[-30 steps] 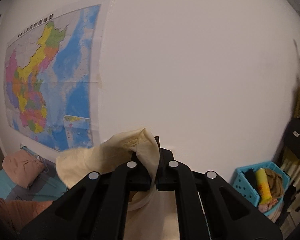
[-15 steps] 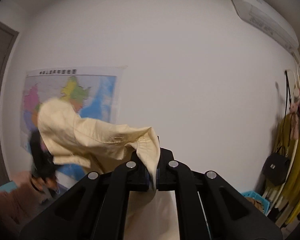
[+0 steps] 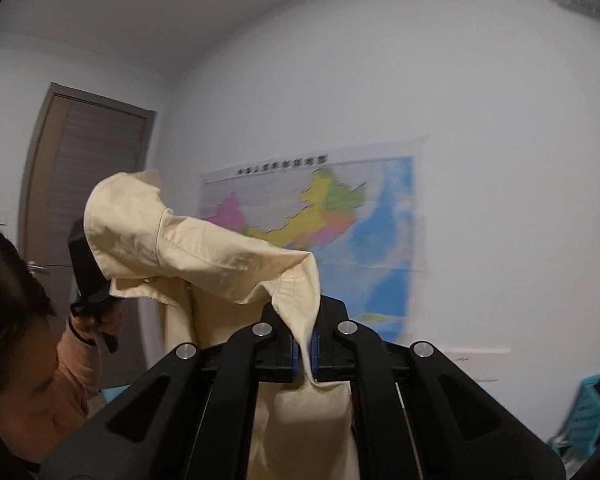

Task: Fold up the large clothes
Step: 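Lift the cream shirt off the pile with both grippers, holding it up, then lower the cream shirt onto the bed with both grippers and release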

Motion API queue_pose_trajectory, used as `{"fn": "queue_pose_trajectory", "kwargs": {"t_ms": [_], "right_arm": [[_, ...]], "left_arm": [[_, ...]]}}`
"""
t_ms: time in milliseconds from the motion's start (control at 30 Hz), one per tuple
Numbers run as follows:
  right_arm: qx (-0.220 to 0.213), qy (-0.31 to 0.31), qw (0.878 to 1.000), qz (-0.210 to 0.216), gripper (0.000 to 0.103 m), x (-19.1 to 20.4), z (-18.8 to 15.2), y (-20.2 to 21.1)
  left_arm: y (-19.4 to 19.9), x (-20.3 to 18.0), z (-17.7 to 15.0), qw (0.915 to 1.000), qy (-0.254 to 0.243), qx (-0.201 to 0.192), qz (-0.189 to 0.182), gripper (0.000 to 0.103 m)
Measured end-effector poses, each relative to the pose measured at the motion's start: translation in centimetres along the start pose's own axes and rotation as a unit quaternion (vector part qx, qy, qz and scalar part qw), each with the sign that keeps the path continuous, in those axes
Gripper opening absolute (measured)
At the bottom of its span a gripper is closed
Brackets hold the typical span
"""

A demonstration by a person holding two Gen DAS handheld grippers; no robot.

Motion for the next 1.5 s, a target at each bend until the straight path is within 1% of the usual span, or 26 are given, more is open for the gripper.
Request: {"fn": "queue_pose_trajectory", "kwargs": {"t_ms": [133,267,367,400,467,500,533,567,600,633,733,767,800,867,900,967,1033,1067,1133,1167,1233,1333,1400,1433,1467,1500], "right_arm": [[0.046,-0.072,0.996,0.012,0.004,-2.6,-4.9,-5.5],[0.131,-0.138,0.982,-0.007,0.004,-7.6,-13.3,-12.9],[0.201,-0.196,0.959,-0.030,0.005,-12.3,-21.7,-18.1],[0.228,-0.225,0.946,-0.048,0.005,-14.1,-25.6,-20.0],[0.277,-0.248,0.926,-0.066,0.005,-16.0,-31.7,-22.0],[0.292,-0.257,0.918,-0.076,0.005,-16.6,-34.2,-22.5],[0.324,-0.263,0.904,-0.092,0.005,-17.5,-37.6,-23.1],[0.346,-0.261,0.896,-0.101,0.005,-18.1,-40.1,-24.1],[0.361,-0.277,0.884,-0.108,0.005,-18.9,-42.3,-25.0],[0.375,-0.276,0.878,-0.112,0.006,-19.1,-43.6,-25.3],[0.403,-0.234,0.876,-0.126,0.014,-19.8,-45.6,-26.9],[0.403,-0.223,0.878,-0.132,0.024,-20.1,-45.7,-27.3],[0.404,-0.216,0.878,-0.141,0.030,-20.4,-45.6,-27.7],[0.410,-0.187,0.877,-0.168,0.058,-20.6,-45.4,-27.9],[0.403,-0.170,0.883,-0.172,0.059,-20.1,-44.6,-27.6],[0.386,-0.147,0.894,-0.173,0.075,-19.3,-43.0,-26.4],[0.374,-0.115,0.902,-0.182,0.080,-18.2,-41.1,-24.6],[0.370,-0.113,0.907,-0.169,0.081,-17.5,-40.6,-23.7],[0.369,-0.114,0.913,-0.133,0.081,-15.1,-39.1,-21.1],[0.378,-0.101,0.911,-0.126,0.083,-13.6,-38.8,-19.7],[0.402,-0.094,0.903,-0.114,0.084,-11.1,-39.0,-17.2],[0.454,-0.102,0.880,-0.094,0.083,-7.7,-41.3,-13.9],[0.485,-0.073,0.866,-0.096,0.067,-6.6,-43.0,-12.1],[0.491,-0.069,0.863,-0.096,0.048,-6.5,-43.1,-11.5],[0.493,-0.077,0.861,-0.097,0.021,-6.7,-43.3,-11.1],[0.491,-0.080,0.862,-0.098,0.008,-7.1,-43.1,-11.1]], "left_arm": [[-0.6,1.3,-2.1,0.9980,-0.024,0.053,0.022,0.002],[-5.6,2.3,-9.3,0.9870,-0.022,0.157,0.025,0.002],[-11.7,1.9,-20.5,0.9631,-0.001,0.268,0.021,0.002],[-13.2,1.7,-23.4,0.9555,0.006,0.294,0.018,0.002],[-16.6,1.0,-31.1,0.9326,0.015,0.359,0.029,0.002],[-17.5,0.4,-33.8,0.9245,0.014,0.380,0.028,0.002],[-18.6,-0.3,-37.0,0.9141,0.018,0.404,0.022,0.002],[-19.8,-0.9,-40.5,0.9005,0.024,0.434,0.017,0.002],[-20.7,-0.8,-42.4,0.8929,0.028,0.449,0.011,0.002],[-20.9,-1.1,-43.8,0.8869,0.031,0.461,0.006,0.002],[-22.0,-1.9,-46.4,0.8743,0.033,0.484,-0.004,0.003],[-22.4,-1.8,-46.9,0.8692,0.042,0.493,-0.006,0.004],[-22.8,-2.2,-47.0,0.8597,0.059,0.507,-0.009,0.005],[-23.1,-1.1,-48.3,0.8436,0.077,0.531,-0.007,0.014],[-23.5,-0.7,-48.8,0.8416,0.077,0.535,-0.005,0.019],[-22.3,-0.3,-49.0,0.8442,0.065,0.532,0.005,0.040],[-21.1,0.2,-47.8,0.8484,0.080,0.523,0.007,0.044],[-19.1,-0.6,-46.6,0.8489,0.087,0.521,0.006,0.048],[-17.9,-0.1,-44.7,0.8605,0.097,0.500,-0.003,0.050],[-16.9,0.0,-43.2,0.8725,0.095,0.479,-0.016,0.057],[-15.3,0.8,-42.1,0.8861,0.086,0.455,-0.024,0.065],[-13.4,1.2,-40.3,0.8957,0.077,0.436,-0.041,0.070],[-12.2,1.3,-39.7,0.8990,0.061,0.432,-0.043,0.070],[-11.6,1.3,-39.6,0.8990,0.053,0.433,-0.040,0.070],[-11.2,1.6,-39.7,0.8976,0.054,0.436,-0.038,0.070],[-10.9,1.8,-39.7,0.8960,0.059,0.439,-0.037,0.070]]}}
Point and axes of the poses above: each gripper's, at about its wrist camera, not at the fingertips, and y roughly against the way its jaws point, x to its left, z to its top, the point moved 2 cm from there along -y, roughly the way its jaws point, and after that the axes turned 15 degrees about -x, right-handed, at the moved point
